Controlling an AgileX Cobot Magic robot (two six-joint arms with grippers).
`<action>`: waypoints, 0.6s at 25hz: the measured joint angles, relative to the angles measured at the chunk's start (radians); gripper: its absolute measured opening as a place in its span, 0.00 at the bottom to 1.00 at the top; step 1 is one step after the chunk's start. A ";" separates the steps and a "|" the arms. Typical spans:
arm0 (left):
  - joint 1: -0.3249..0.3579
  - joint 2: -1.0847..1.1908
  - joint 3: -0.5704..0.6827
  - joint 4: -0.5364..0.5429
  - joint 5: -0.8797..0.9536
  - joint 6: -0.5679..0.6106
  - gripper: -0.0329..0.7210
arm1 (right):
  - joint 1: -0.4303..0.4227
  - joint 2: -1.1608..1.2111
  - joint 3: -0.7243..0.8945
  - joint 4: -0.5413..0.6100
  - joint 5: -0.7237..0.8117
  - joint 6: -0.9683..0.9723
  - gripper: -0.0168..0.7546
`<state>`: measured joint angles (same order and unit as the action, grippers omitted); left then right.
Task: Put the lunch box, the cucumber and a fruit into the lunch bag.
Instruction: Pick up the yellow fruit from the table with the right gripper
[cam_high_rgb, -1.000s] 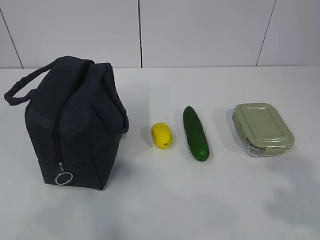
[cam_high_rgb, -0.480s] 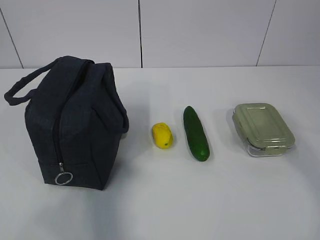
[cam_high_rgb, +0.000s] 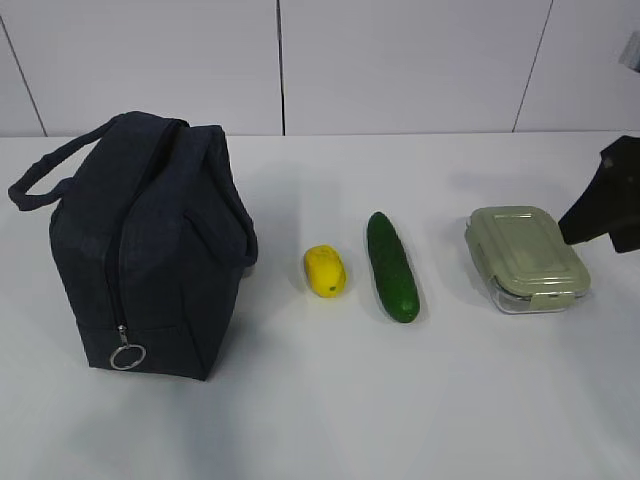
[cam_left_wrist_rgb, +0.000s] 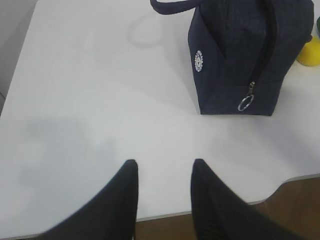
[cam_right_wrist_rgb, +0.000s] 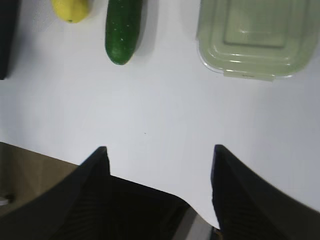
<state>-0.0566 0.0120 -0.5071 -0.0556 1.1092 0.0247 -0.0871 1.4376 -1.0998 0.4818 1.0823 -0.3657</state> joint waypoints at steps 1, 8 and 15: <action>0.000 0.000 0.000 0.000 0.000 0.000 0.36 | -0.030 0.019 -0.005 0.048 0.014 -0.044 0.64; 0.000 0.000 0.000 0.000 0.000 0.000 0.36 | -0.250 0.142 -0.069 0.233 0.115 -0.255 0.64; 0.000 0.000 0.000 0.000 0.000 0.000 0.36 | -0.303 0.356 -0.215 0.282 0.122 -0.325 0.64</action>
<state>-0.0566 0.0120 -0.5071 -0.0556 1.1092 0.0247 -0.3901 1.7935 -1.3151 0.7633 1.2040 -0.6904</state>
